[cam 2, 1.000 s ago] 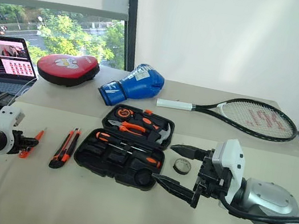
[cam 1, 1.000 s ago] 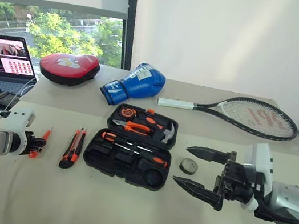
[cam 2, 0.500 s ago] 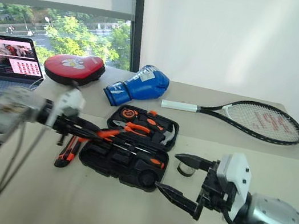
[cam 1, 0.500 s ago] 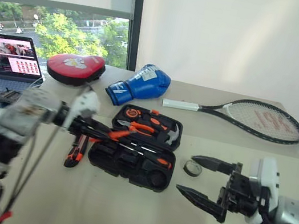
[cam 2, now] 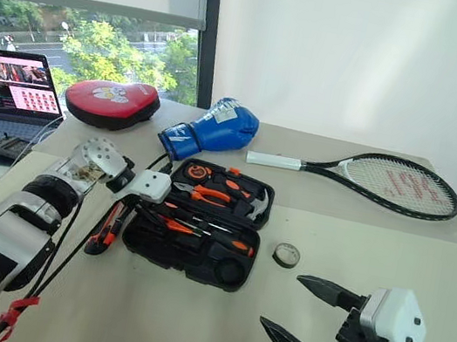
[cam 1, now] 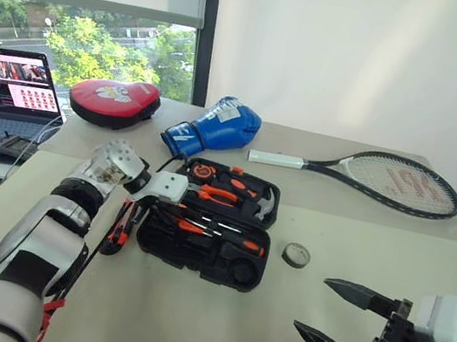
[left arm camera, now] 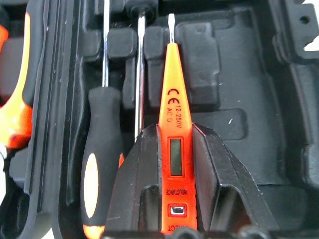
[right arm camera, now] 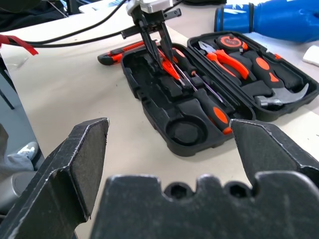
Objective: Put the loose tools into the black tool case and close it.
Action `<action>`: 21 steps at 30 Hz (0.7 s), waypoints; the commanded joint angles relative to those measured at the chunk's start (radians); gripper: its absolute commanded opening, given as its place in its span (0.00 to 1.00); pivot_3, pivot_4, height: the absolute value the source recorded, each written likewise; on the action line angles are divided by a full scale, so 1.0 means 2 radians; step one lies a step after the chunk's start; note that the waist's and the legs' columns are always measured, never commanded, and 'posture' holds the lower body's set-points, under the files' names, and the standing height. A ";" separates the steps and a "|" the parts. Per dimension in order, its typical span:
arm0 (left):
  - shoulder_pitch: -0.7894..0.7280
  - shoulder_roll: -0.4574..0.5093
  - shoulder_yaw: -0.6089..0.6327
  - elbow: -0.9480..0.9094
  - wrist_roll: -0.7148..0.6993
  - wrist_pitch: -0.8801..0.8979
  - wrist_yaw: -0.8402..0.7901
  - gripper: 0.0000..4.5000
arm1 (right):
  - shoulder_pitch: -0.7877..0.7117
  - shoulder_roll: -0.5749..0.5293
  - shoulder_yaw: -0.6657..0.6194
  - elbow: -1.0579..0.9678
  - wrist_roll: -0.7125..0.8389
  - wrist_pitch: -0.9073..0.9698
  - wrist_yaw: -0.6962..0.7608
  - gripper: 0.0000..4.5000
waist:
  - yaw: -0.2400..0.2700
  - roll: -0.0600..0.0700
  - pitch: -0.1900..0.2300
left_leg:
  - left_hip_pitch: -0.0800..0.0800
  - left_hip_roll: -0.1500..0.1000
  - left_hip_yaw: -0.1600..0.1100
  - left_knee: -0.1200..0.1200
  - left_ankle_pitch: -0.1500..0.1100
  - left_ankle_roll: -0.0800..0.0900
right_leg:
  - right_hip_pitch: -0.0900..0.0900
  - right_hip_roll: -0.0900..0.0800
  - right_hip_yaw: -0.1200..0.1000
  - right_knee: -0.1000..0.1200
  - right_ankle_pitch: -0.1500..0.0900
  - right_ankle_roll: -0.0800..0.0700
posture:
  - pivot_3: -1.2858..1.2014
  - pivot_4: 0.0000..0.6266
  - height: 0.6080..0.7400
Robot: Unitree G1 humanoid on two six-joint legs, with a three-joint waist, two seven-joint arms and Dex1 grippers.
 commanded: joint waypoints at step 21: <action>-0.034 0.020 0.095 -0.038 -0.120 0.210 -0.019 0.55 | 0.032 -0.012 -0.023 -0.006 0.012 -0.037 -0.001 1.00 | -0.001 0.000 0.000 | 0.000 0.000 0.000 0.000 0.000 0.000 | 0.000 0.000 0.000 0.001 0.000 0.000 | 0.52 0.24 1.00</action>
